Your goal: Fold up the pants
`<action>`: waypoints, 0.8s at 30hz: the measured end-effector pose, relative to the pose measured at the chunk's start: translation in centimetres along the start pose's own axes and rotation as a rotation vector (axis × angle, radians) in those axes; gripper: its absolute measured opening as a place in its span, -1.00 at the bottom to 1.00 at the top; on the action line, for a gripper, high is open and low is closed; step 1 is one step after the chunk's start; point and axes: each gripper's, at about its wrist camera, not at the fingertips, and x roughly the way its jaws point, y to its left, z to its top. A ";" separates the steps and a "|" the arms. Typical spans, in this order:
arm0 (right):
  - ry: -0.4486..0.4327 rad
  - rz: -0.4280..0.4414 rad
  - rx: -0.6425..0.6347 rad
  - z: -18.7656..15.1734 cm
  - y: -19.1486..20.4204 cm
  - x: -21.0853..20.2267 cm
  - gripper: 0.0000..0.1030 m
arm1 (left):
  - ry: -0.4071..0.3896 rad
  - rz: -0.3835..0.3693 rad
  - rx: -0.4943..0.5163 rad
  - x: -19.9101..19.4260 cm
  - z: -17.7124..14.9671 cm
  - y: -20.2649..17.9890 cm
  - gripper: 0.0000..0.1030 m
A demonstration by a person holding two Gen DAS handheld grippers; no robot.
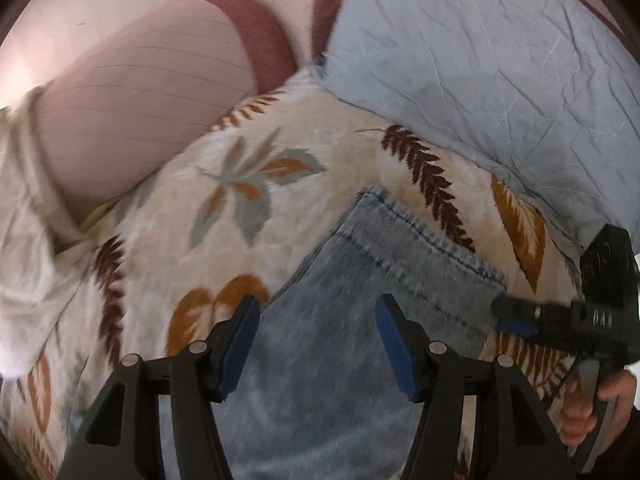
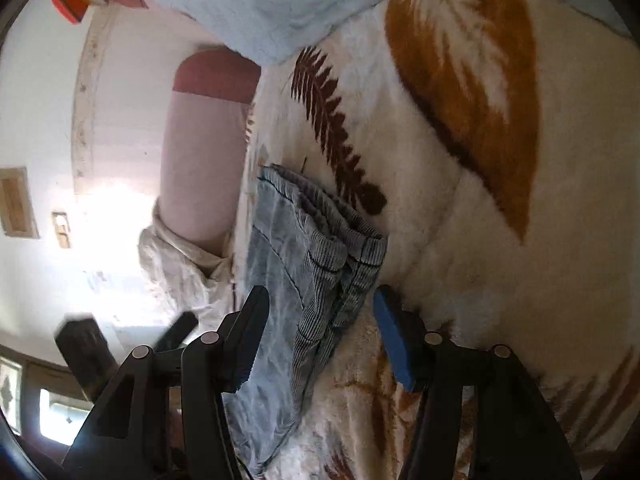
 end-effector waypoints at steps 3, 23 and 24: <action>-0.003 -0.038 -0.021 -0.1 0.4 0.5 0.01 | 0.040 -0.041 0.044 2.4 1.7 -0.7 0.22; -0.030 -0.053 -0.033 0.0 0.6 1.9 -0.25 | 0.139 -0.232 0.040 10.6 6.3 -2.1 -0.08; -0.032 -0.048 -0.027 0.0 0.6 2.0 -0.25 | 0.133 -0.241 0.029 10.7 6.3 -1.9 -0.10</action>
